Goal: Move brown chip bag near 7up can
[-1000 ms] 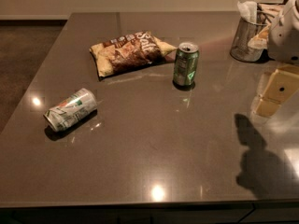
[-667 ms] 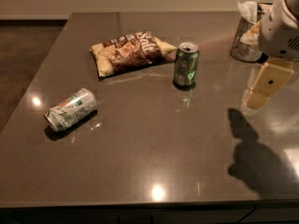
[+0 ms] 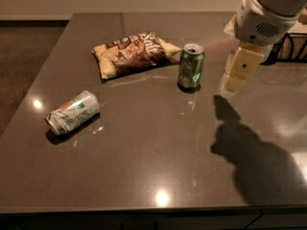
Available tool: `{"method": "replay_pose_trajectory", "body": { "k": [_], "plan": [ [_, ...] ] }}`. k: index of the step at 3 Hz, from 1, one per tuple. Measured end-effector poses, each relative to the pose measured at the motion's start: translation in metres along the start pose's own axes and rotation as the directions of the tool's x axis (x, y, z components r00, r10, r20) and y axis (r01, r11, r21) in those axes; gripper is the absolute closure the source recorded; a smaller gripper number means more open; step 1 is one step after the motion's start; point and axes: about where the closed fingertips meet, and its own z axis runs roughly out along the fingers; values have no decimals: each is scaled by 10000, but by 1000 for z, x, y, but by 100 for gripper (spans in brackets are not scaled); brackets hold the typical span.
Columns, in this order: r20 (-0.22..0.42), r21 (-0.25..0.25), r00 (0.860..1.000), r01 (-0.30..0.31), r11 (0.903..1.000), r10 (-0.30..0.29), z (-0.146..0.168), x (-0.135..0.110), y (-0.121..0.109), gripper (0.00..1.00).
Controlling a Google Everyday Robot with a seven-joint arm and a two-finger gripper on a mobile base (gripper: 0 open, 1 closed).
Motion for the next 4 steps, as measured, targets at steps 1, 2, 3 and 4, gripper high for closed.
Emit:
{"method": "replay_pose_trajectory", "body": {
  "k": [1, 2, 3, 4],
  "plan": [
    [113, 11, 9998, 170, 9999, -171, 8, -26, -23, 0],
    [99, -157, 9991, 420, 9990, -418, 27, -55, -46, 0],
    [77, -234, 9982, 601, 9979, -599, 56, -84, -72, 0],
    [84, -144, 9971, 758, 9970, -757, 84, -111, -96, 0]
  ]
}}
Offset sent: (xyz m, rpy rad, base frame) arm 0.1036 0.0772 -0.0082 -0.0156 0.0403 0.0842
